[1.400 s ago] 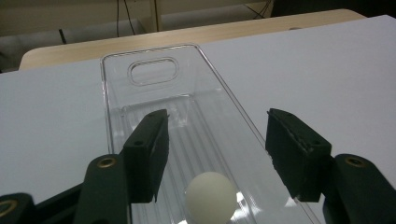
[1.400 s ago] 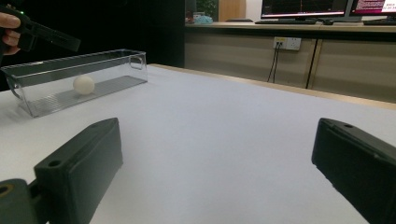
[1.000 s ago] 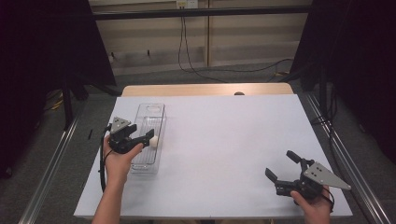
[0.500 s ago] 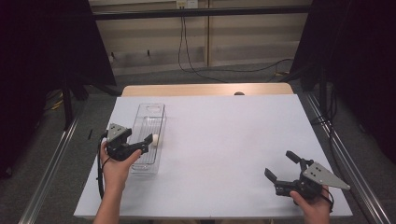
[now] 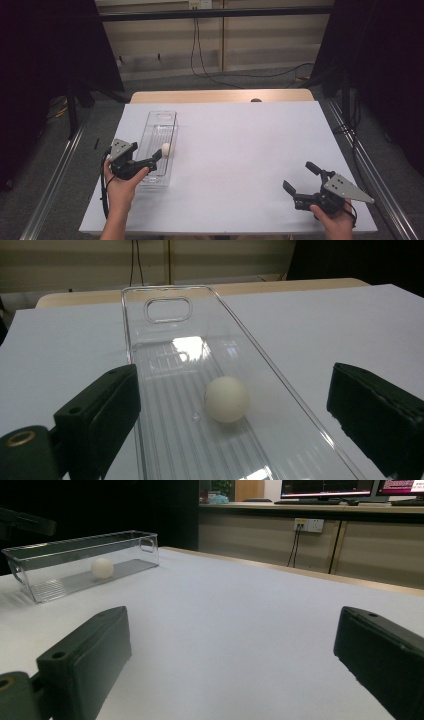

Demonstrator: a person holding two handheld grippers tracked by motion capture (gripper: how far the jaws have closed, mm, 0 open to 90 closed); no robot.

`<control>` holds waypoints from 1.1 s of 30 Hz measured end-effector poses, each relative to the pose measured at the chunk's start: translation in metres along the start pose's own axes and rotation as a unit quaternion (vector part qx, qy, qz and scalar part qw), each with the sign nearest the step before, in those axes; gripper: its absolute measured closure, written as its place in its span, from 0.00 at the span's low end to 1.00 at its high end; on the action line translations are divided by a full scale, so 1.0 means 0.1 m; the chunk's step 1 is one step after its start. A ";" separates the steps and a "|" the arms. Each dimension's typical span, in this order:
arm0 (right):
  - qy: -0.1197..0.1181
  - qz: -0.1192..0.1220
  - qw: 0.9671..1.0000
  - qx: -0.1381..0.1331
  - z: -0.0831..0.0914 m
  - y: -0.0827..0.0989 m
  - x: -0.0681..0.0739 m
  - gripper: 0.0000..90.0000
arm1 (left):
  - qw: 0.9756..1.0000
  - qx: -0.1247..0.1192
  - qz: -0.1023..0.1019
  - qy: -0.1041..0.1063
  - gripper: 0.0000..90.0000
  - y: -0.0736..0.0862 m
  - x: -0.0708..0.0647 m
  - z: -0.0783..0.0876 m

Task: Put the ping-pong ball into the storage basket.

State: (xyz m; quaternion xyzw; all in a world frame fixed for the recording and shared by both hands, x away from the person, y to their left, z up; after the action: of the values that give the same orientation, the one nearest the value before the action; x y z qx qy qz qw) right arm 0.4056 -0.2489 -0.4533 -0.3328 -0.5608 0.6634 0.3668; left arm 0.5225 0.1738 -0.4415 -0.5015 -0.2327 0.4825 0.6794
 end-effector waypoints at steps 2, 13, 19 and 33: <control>0.001 0.000 1.000 0.001 0.00 0.00 0.00 0.02 | 1.000 -0.002 -0.002 0.001 0.06 0.01 -0.01 0.02; -0.002 -0.002 1.000 0.004 0.00 0.01 0.01 0.02 | 1.000 -0.015 -0.006 0.007 0.05 0.04 -0.05 0.10; -0.002 0.001 1.000 0.001 -0.01 0.00 0.01 0.02 | 1.000 -0.018 -0.006 0.011 0.05 0.09 -0.06 0.14; -0.002 0.000 1.000 0.001 -0.01 0.00 0.01 0.02 | 1.000 -0.028 -0.004 0.010 0.04 0.16 -0.05 0.26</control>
State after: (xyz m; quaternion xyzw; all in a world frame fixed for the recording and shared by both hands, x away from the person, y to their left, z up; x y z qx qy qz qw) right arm 0.4057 -0.2475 -0.4538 -0.3314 -0.5611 0.6646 0.3657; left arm 0.4931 0.1815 -0.4454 -0.5243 -0.2415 0.4681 0.6691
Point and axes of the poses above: each handheld gripper's, and its own axes: z roughly backward along the jaws, y roughly out of its underside, x roughly to its left, the point moved 10 cm from there along -z, roughly forward along the jaws, and after that the axes turned 4 degrees about z, right-handed, at the moved point
